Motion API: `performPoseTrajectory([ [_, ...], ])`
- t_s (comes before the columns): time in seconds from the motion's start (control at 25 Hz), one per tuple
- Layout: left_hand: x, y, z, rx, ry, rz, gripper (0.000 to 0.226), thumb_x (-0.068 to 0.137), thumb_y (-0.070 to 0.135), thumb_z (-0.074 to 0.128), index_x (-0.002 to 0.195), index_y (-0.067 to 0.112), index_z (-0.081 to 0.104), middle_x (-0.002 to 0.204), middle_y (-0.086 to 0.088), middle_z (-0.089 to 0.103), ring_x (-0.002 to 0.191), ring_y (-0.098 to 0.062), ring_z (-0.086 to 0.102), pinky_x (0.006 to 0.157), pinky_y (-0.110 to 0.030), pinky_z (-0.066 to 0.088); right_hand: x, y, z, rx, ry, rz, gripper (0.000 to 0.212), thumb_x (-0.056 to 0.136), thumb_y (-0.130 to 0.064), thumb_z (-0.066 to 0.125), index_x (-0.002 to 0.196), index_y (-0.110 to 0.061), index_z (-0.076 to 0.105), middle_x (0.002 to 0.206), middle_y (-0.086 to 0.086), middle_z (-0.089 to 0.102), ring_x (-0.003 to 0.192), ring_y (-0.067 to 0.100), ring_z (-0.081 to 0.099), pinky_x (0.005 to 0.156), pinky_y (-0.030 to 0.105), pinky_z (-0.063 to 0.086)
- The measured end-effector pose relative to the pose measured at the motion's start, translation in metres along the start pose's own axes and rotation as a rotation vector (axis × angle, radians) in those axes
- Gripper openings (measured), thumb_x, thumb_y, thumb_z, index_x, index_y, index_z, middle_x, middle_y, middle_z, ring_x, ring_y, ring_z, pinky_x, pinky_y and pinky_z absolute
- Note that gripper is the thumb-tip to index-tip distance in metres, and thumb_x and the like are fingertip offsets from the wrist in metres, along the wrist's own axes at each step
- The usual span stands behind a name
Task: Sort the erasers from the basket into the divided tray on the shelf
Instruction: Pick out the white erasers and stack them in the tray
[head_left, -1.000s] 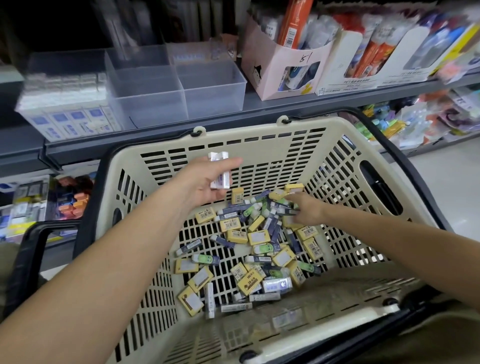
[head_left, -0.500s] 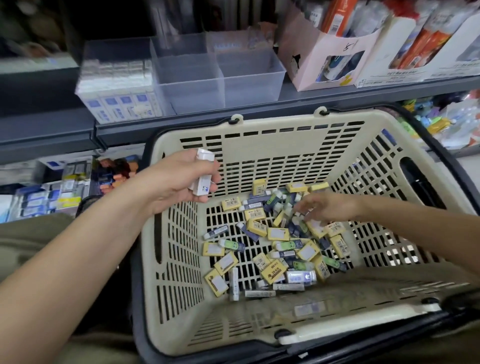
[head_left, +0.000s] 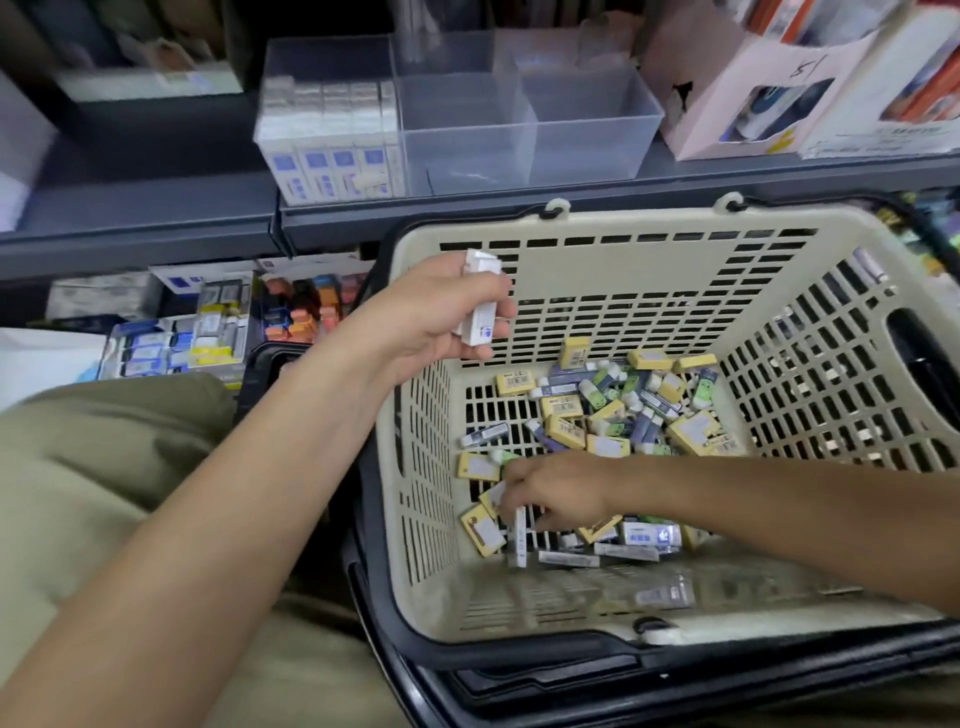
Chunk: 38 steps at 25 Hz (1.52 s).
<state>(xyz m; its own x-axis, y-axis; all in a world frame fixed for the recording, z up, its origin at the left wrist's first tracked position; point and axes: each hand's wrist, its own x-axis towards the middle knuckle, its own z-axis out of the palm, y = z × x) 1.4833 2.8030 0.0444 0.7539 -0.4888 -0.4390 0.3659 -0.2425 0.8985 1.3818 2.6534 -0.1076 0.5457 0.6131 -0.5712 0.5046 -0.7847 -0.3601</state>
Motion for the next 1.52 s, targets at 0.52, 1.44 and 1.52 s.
performPoseTrajectory([
  [0.52,0.002,-0.002,0.002,0.071,-0.003,-0.025,0.009,0.089,0.008,0.053,0.090,0.017,0.055,0.075,-0.002,0.063,0.064,-0.009,0.062,0.052,-0.021,0.052,0.001,-0.002,0.012,-0.179,0.017,-0.055,0.043,0.092,-0.016,0.052,0.133,-0.026,0.046,0.120,0.008,0.046,0.110,0.027,0.048,0.079,0.042,0.050],
  [1.44,-0.013,-0.005,0.029,-0.235,0.071,-0.101,0.030,0.074,0.012,0.069,0.101,0.014,0.057,0.092,-0.007,0.065,0.079,-0.018,0.063,0.056,-0.029,0.057,-0.058,0.020,-0.031,0.493,0.135,0.215,0.023,0.084,-0.034,0.065,0.096,-0.015,0.070,0.094,-0.003,0.070,0.079,0.004,0.062,0.080,0.027,0.052],
  [1.52,-0.020,-0.011,0.027,-0.172,0.031,-0.131,0.028,0.074,0.013,0.069,0.099,0.014,0.058,0.090,-0.007,0.065,0.077,-0.018,0.064,0.054,-0.028,0.056,-0.034,0.011,-0.006,0.399,-0.081,0.146,0.027,0.087,-0.031,0.062,0.102,-0.010,0.071,0.101,0.002,0.071,0.088,0.014,0.063,0.082,0.031,0.051],
])
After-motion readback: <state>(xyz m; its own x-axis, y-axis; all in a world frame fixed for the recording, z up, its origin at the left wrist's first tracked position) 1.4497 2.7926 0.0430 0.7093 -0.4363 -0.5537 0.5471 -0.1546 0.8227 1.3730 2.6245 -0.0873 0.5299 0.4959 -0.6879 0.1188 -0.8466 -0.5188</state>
